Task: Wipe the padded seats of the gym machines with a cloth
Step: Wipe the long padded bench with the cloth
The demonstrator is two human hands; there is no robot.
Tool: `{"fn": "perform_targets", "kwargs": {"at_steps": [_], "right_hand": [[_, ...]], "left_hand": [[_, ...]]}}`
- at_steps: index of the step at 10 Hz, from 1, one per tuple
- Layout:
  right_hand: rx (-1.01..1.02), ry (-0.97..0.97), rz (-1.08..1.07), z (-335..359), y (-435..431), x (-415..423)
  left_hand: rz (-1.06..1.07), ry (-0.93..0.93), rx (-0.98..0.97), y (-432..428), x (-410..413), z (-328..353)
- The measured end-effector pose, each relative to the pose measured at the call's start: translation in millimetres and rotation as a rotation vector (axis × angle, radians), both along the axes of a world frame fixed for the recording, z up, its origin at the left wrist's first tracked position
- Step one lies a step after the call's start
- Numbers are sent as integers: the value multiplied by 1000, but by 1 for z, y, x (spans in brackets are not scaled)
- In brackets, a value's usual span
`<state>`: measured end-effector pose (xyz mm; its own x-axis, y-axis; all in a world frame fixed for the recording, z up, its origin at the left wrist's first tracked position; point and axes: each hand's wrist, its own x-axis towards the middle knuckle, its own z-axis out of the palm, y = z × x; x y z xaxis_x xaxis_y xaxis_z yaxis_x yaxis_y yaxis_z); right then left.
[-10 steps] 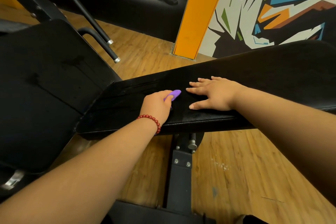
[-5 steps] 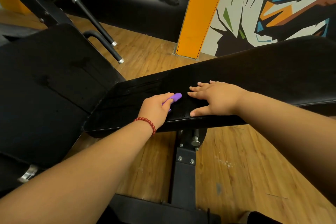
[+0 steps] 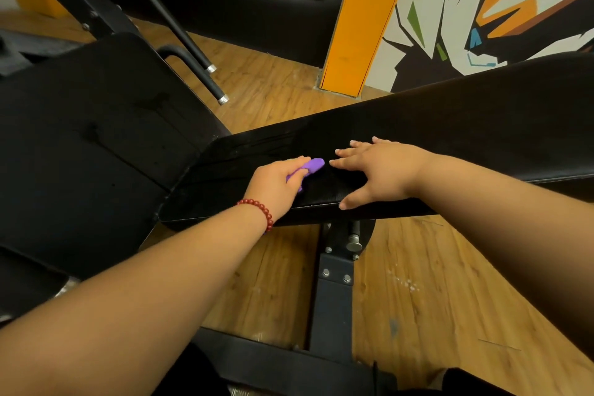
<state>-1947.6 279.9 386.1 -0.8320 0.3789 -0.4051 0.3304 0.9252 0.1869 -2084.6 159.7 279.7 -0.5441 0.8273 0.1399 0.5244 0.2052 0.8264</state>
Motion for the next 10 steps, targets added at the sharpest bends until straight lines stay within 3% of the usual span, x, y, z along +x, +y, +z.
{"fn": "perform_targets", "kwargs": {"at_steps": [1, 3, 5, 7, 9, 10], "right_hand": [[-59, 32, -10, -7, -9, -12], [13, -32, 20, -16, -12, -19], [-17, -10, 8, -15, -12, -22], [2, -26, 3, -16, -11, -22], [14, -32, 12, -16, -11, -23], [21, -35, 13, -16, -12, -23]], "left_hand": [[-73, 65, -39, -13, -9, -4], [3, 5, -33, -16, -20, -10], [-157, 102, 27, -14, -9, -4], [73, -15, -46, -12, -27, -13], [-35, -28, 43, -23, -8, -18], [11, -31, 33, -22, -13, -19]]}}
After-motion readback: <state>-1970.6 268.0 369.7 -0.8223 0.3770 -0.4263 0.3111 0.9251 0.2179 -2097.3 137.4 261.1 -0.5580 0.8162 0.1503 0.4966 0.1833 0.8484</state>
